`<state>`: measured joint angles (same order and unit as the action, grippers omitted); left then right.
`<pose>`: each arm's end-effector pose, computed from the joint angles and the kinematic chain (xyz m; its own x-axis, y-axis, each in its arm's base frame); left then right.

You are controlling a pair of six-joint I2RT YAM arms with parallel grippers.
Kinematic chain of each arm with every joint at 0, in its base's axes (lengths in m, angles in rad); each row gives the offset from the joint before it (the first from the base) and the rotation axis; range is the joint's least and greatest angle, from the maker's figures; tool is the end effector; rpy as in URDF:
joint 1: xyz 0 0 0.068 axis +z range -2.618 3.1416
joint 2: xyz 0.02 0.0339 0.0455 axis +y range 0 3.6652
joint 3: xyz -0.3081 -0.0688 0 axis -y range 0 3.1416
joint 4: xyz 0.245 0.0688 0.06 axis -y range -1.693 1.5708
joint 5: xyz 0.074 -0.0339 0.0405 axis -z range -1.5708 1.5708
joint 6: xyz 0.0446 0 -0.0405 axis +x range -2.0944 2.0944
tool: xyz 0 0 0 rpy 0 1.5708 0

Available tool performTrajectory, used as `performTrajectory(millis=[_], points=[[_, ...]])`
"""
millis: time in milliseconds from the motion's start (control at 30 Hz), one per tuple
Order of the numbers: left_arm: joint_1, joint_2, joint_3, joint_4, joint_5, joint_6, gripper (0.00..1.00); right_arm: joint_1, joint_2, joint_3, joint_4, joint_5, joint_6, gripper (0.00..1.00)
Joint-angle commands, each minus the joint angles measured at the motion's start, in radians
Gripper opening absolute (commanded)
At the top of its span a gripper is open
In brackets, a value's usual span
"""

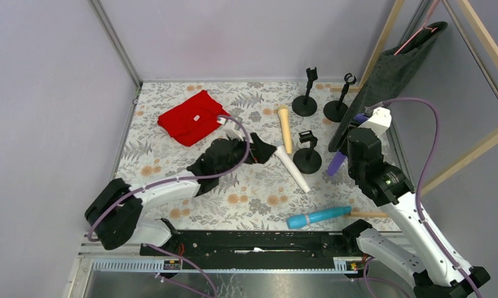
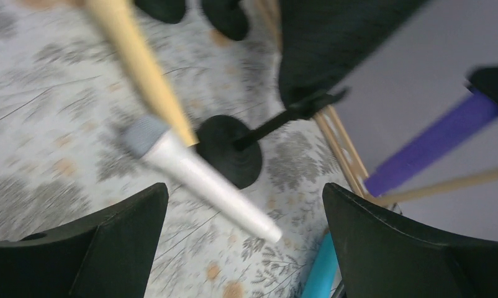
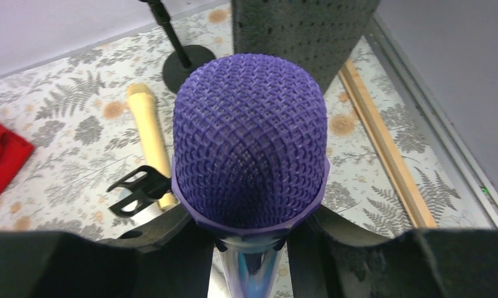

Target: Attach the microphones to the stand

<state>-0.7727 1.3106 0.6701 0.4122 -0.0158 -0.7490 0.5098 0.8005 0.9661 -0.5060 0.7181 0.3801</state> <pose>0.2071 -0.2009 0.2861 -0.5864 -0.3791 -0.7158 0.3928 0.6398 -0.6606 0.1353 0.0420 0.3983 -0.2061 0.2049 -0.9568 0.2696 0.9519 0.1457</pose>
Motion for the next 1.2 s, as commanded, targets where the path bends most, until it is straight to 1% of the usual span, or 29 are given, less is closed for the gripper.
performTrajectory(millis=[0, 67, 133, 300, 367, 467, 633, 733, 800, 967, 1167], points=[[-0.131, 0.095, -0.014, 0.457, 0.007, 0.224, 0.99, -0.005, -0.034, 0.056, 0.052, -0.099, -0.011, 0.0], [-0.186, 0.165, 0.001, 0.506, -0.036, 0.294, 0.99, -0.005, -0.069, 0.047, 0.062, -0.14, -0.02, 0.0], [-0.222, 0.22, 0.001, 0.571, -0.055, 0.33, 0.99, -0.005, -0.102, 0.038, 0.061, -0.16, -0.019, 0.0], [-0.276, 0.344, -0.018, 0.773, -0.093, 0.36, 0.99, -0.005, -0.178, 0.03, 0.026, -0.16, -0.023, 0.0], [-0.314, 0.402, 0.0, 0.84, -0.134, 0.383, 0.99, -0.006, -0.208, 0.027, 0.012, -0.144, -0.023, 0.0], [-0.361, 0.502, 0.065, 0.877, -0.205, 0.411, 0.99, -0.006, -0.263, 0.014, 0.008, -0.134, -0.024, 0.0], [-0.408, 0.648, 0.203, 0.896, -0.298, 0.437, 0.99, -0.005, -0.353, -0.006, -0.006, -0.116, -0.061, 0.0], [-0.412, 0.709, 0.257, 0.895, -0.35, 0.449, 0.99, -0.005, -0.383, -0.019, -0.019, -0.103, -0.077, 0.0], [-0.412, 0.741, 0.301, 0.865, -0.378, 0.46, 0.99, -0.005, -0.398, -0.028, -0.025, -0.108, -0.082, 0.0], [-0.403, 0.799, 0.385, 0.788, -0.412, 0.484, 0.99, -0.005, -0.425, -0.034, -0.04, -0.111, -0.087, 0.0], [-0.355, 0.842, 0.431, 0.755, -0.388, 0.44, 0.96, -0.005, -0.436, -0.024, -0.052, -0.121, -0.084, 0.0]])
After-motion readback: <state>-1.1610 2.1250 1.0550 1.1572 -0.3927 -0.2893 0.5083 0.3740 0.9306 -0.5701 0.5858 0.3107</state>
